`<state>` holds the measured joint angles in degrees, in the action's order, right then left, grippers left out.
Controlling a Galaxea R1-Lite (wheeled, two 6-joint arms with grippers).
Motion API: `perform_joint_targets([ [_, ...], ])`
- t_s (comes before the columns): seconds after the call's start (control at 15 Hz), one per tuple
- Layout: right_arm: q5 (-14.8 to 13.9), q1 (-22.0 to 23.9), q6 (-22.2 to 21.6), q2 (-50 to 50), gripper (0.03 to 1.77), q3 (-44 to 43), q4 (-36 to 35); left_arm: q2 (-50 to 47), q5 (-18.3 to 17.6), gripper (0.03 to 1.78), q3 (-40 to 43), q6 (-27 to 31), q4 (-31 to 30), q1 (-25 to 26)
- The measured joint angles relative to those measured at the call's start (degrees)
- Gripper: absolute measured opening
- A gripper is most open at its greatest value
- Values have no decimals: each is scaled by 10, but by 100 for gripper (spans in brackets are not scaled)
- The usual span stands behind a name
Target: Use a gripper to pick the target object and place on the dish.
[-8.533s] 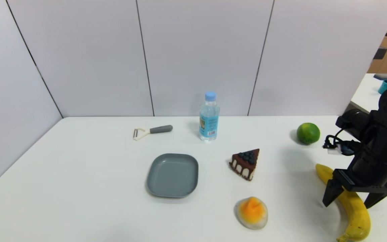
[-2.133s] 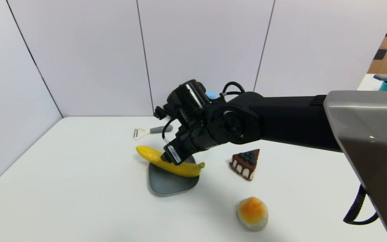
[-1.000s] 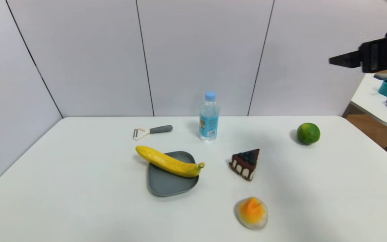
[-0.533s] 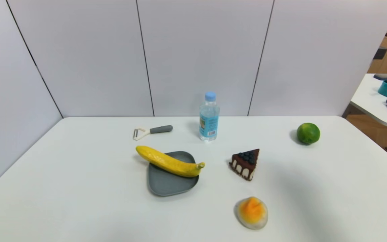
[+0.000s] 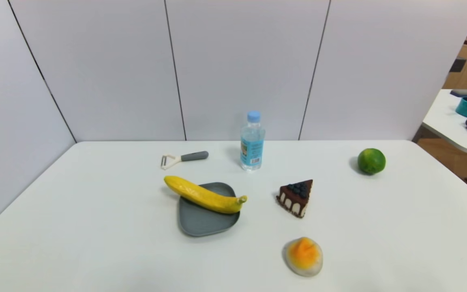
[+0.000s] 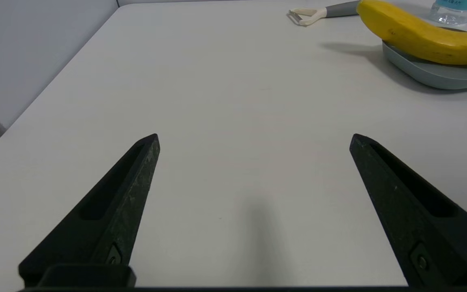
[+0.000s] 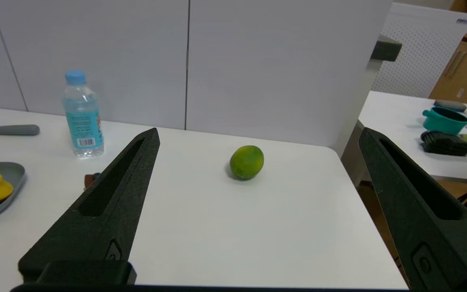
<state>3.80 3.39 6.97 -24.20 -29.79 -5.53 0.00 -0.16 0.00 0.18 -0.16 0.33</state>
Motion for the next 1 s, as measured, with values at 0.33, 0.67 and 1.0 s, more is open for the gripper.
perform_joint_targets([
  [0.33, 1, -28, -9, 151, 169, 114, 4, 0, 0, 169, 0, 0, 0, 0],
  [0.67, -1, -34, -9, 231, 169, 228, -5, 0, 0, 169, 0, 0, 0, 0],
  [1.0, -23, -34, -28, 243, 169, 295, 55, 0, 0, 169, 0, 0, 0, 0],
])
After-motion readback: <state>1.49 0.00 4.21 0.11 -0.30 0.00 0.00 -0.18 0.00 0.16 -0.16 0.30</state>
